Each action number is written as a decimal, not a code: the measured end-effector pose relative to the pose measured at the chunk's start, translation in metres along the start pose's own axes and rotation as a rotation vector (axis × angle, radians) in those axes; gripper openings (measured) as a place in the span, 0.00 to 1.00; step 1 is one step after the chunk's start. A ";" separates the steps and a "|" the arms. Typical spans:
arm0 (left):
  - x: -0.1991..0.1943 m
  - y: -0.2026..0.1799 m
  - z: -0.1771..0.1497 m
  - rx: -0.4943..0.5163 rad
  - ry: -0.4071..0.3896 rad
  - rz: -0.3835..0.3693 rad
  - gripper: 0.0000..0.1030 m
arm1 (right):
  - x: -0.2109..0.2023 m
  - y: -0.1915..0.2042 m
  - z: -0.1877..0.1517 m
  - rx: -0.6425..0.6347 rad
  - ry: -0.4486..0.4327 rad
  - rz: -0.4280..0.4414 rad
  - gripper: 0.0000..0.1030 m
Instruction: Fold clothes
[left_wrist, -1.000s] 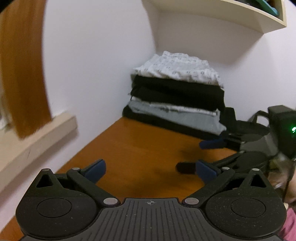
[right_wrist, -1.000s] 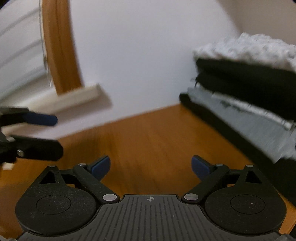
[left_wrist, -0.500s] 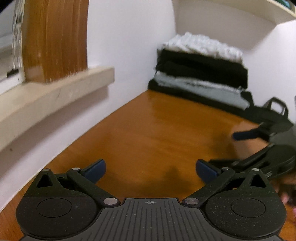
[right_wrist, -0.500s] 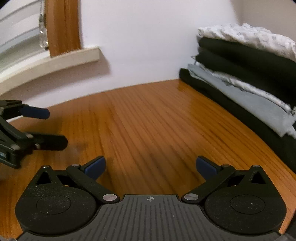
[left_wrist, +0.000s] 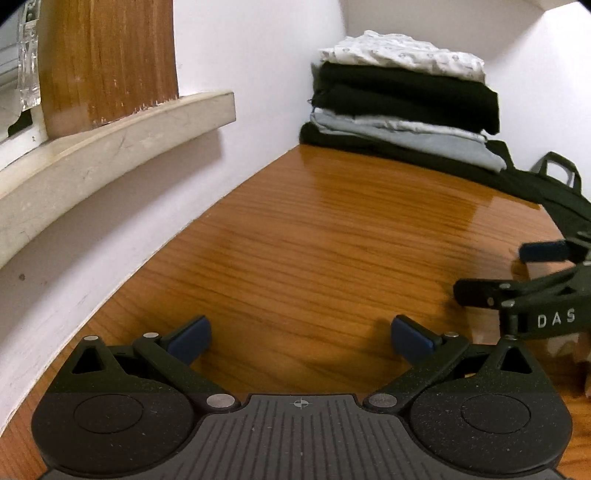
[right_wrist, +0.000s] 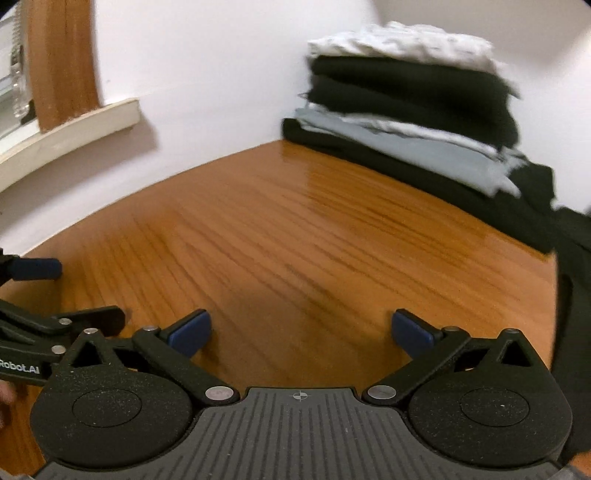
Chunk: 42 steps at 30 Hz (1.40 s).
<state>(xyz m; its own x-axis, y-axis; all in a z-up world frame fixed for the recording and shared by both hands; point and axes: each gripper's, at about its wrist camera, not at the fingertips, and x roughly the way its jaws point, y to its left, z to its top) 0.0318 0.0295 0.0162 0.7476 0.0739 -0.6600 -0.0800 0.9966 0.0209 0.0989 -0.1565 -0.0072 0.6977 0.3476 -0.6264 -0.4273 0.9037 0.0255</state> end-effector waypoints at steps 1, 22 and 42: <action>-0.001 0.001 -0.001 0.008 0.000 -0.011 1.00 | -0.003 0.002 -0.003 0.017 -0.001 -0.018 1.00; -0.004 0.001 -0.007 0.067 -0.007 -0.063 1.00 | -0.043 0.025 -0.040 0.186 -0.008 -0.232 1.00; -0.002 0.003 -0.008 0.064 -0.011 -0.069 1.00 | -0.043 0.024 -0.040 0.186 -0.008 -0.230 1.00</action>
<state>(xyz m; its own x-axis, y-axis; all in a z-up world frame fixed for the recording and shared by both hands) 0.0251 0.0320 0.0118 0.7574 0.0055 -0.6530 0.0139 0.9996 0.0245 0.0351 -0.1598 -0.0108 0.7688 0.1296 -0.6262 -0.1454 0.9890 0.0262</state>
